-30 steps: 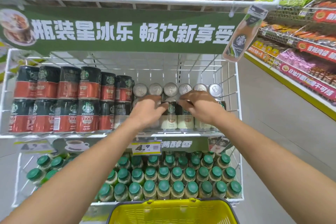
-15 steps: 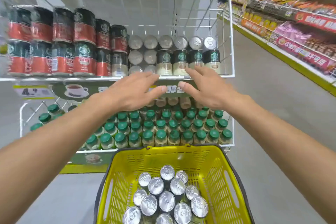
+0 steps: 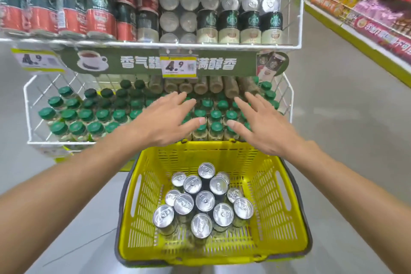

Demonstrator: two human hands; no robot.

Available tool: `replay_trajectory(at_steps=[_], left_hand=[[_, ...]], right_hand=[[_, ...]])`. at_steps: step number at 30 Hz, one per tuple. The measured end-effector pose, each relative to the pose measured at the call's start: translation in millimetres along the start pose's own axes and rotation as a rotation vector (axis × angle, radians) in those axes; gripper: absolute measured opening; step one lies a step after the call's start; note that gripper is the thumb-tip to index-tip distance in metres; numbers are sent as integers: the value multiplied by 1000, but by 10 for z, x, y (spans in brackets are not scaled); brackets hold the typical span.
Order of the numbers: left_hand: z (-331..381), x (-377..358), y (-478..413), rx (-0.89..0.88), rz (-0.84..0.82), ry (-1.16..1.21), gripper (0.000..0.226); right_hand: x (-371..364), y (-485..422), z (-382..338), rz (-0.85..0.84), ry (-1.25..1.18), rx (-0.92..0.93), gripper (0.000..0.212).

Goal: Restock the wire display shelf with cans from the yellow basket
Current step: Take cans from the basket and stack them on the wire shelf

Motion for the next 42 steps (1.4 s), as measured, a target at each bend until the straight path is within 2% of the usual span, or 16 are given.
replay_trajectory(at_steps=[5,10,16,19,22,24,25,30,32,35,38,42], left_hand=[[48,-766,132,-16,-129,51,78],[118,-1427,261,-9,-297,149,92],[178,-1832,330,4,-394,253,78],[152,-1938,283,51,-370,317,67],[164,-2029,228,79,-300,464,50],[161,-2107,190,105,-251,621,36],[158,-2142,177,117,-237,692,31],[160,-2291,97,189,-216,928,16],[146,-2300,71,231,-228,1006,20],[118,-2282,82,228,-249,1140,41],[74,-2245,102,278,-257,1219,36],[1,-1959,69,208,-252,1191,46]], right_hand=[[-715,233,282,-151,-4,-29,83],[-1249,432,444,-290,-45,-76,83],[-1684,489,481,-418,-147,-93,78],[-1811,454,530,-438,-200,-119,73],[-1861,395,550,-427,-331,-107,55],[-1885,385,580,-366,-448,-97,23],[-1893,377,590,-347,-502,-96,19],[-1976,339,639,-280,-669,-144,39],[-1974,326,649,-265,-714,-155,42],[-1974,305,651,-227,-750,-169,47],[-1922,296,645,-221,-768,-167,50],[-1593,242,629,-175,-845,-211,51]])
Point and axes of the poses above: each hand's wrist, its own y-axis away from the middle knuckle, its own x-axis out of the back of the hand, z = x × y, the point moved 2 cm from there along -y, towards the middle knuckle, and after that the axes turned 13 degrees about -y, right-handed, at the moved point
